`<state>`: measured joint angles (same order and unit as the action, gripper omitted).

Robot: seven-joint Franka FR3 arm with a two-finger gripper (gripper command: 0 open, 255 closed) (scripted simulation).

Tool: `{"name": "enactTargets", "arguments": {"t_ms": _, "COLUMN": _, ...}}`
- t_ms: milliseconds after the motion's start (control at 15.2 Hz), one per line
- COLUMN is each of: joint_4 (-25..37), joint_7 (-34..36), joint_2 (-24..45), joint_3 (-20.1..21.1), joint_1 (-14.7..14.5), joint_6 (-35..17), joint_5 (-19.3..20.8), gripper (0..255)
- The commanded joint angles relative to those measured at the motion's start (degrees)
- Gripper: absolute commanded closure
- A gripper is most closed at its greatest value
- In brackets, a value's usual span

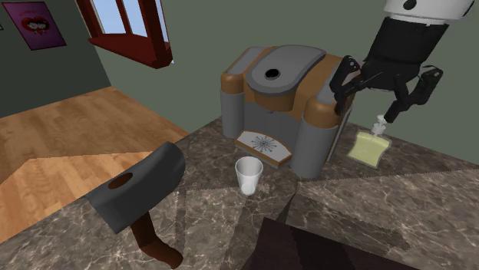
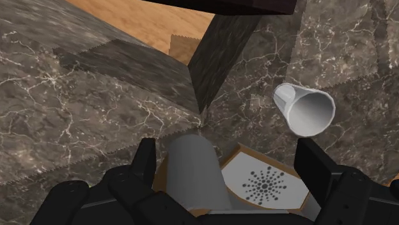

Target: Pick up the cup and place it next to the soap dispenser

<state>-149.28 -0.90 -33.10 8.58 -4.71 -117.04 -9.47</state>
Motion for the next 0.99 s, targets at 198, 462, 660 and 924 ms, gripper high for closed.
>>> {"name": "enactTargets", "arguments": {"t_ms": 198, "joint_4": -2.41, "joint_7": 2.84, "joint_2": 7.75, "joint_3": 3.7, "joint_1": -1.88, "joint_6": -10.75, "joint_5": -2.48, "gripper": 0}}
{"name": "enactTargets", "arguments": {"t_ms": 462, "joint_4": -2.52, "joint_7": 5.22, "joint_2": 15.71, "joint_3": 6.59, "joint_1": -2.98, "joint_6": -19.22, "joint_5": -3.55, "gripper": 0}}
{"name": "enactTargets", "arguments": {"t_ms": 660, "joint_4": -1.67, "joint_7": 7.41, "joint_2": 22.43, "joint_3": 8.65, "joint_1": -3.55, "joint_6": -25.39, "joint_5": -3.42, "gripper": 0}}
{"name": "enactTargets", "arguments": {"t_ms": 924, "joint_4": 0.62, "joint_7": 11.44, "joint_2": 32.08, "joint_3": 10.88, "joint_1": -4.16, "joint_6": -33.06, "joint_5": -1.15, "gripper": 0}}
